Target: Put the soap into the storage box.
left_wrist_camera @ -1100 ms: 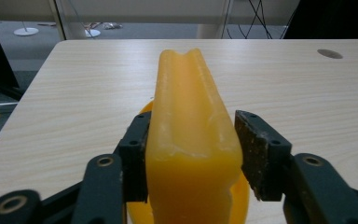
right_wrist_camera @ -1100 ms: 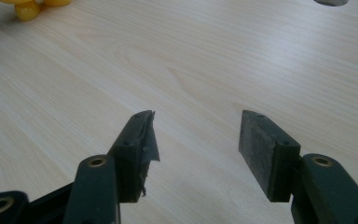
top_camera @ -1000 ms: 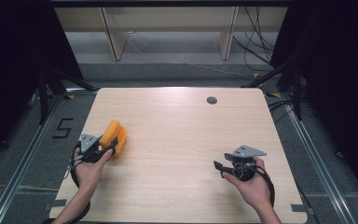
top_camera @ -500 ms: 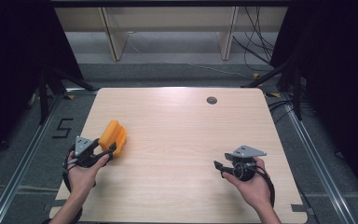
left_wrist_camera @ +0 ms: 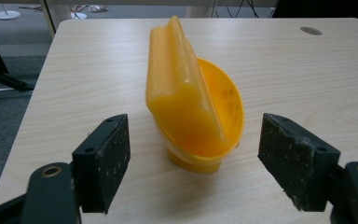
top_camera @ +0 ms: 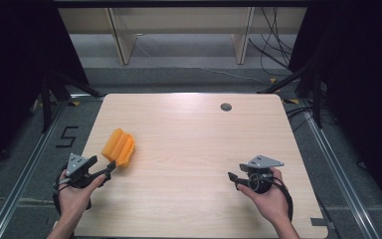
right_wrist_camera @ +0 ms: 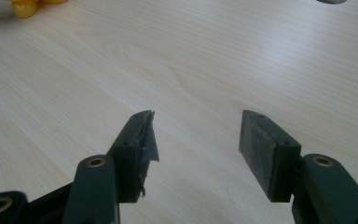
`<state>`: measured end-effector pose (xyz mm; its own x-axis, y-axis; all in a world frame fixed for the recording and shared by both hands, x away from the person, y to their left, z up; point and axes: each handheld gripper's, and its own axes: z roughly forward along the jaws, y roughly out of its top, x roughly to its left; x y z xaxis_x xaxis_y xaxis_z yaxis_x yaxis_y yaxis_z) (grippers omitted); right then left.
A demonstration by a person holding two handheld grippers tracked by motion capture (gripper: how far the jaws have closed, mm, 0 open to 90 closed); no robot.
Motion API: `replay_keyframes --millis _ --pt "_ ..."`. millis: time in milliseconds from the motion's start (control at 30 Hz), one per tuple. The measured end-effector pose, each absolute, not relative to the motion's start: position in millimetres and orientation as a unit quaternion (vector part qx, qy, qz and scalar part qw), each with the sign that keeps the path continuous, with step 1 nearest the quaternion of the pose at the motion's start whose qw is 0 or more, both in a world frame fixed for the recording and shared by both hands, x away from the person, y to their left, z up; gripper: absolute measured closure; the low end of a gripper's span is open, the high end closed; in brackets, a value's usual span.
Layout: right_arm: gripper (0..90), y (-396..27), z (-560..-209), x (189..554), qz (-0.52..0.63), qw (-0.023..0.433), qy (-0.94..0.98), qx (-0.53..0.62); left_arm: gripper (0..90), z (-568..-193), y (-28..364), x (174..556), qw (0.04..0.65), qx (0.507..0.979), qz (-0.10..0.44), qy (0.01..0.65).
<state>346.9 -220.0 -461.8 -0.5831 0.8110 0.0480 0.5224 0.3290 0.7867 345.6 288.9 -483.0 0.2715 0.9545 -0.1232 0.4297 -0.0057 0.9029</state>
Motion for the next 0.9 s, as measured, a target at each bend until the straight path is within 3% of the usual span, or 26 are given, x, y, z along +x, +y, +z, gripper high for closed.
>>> replay_keyframes --millis 567,800,900 --pt "45.2 -221 -462 347 0.397 0.178 0.797 0.419 25.2 -499 308 305 0.459 0.673 0.254 0.521" --pt "45.3 -219 -461 346 0.403 0.163 0.791 0.431 26.0 -502 303 307 0.464 0.688 0.233 0.508" --pt "45.4 -222 -462 348 0.404 0.177 0.794 0.418 25.5 -503 303 308 0.467 0.686 0.227 0.51"
